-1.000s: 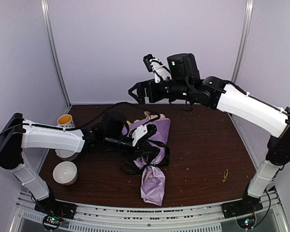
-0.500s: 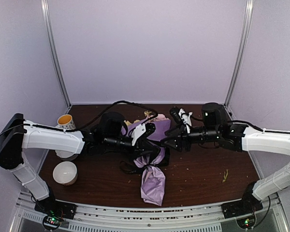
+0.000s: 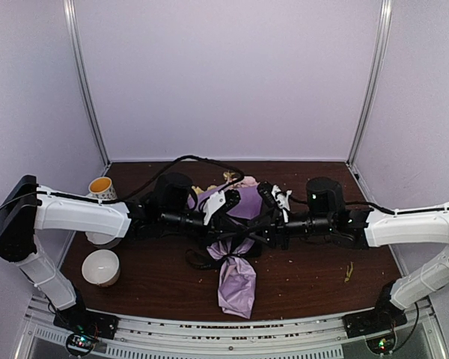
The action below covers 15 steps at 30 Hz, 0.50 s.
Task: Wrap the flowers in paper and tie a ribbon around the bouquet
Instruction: Cross the half-tied ribbon over the folded bouquet.
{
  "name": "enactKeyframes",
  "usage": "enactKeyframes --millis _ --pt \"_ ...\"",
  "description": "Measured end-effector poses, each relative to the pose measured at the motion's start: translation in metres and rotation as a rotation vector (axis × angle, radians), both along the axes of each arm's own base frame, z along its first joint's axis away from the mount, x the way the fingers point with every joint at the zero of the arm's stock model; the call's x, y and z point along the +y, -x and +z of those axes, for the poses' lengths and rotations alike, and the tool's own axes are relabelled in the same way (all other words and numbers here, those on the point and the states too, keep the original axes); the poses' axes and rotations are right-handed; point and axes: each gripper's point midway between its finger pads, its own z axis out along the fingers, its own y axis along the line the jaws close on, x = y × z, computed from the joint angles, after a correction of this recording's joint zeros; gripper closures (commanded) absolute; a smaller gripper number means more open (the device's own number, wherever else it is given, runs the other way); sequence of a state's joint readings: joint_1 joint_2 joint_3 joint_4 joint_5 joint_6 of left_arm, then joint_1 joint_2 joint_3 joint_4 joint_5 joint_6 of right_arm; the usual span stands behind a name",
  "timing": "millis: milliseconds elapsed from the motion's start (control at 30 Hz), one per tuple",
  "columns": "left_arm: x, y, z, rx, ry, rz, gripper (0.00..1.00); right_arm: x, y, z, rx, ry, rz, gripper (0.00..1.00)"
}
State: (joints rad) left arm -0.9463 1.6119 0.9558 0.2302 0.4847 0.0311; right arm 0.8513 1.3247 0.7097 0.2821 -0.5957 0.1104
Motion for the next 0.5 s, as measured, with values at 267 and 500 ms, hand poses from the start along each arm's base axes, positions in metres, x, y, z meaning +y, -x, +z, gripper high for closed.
enactKeyframes --millis 267,500 --pt "0.001 0.0008 -0.0036 0.009 -0.012 -0.001 1.0 0.005 -0.0063 -0.0081 0.032 0.015 -0.016 0.9" --pt "0.0015 0.0012 -0.0066 0.018 -0.02 -0.004 1.0 0.0045 -0.0078 -0.0085 0.039 0.016 -0.026 1.0"
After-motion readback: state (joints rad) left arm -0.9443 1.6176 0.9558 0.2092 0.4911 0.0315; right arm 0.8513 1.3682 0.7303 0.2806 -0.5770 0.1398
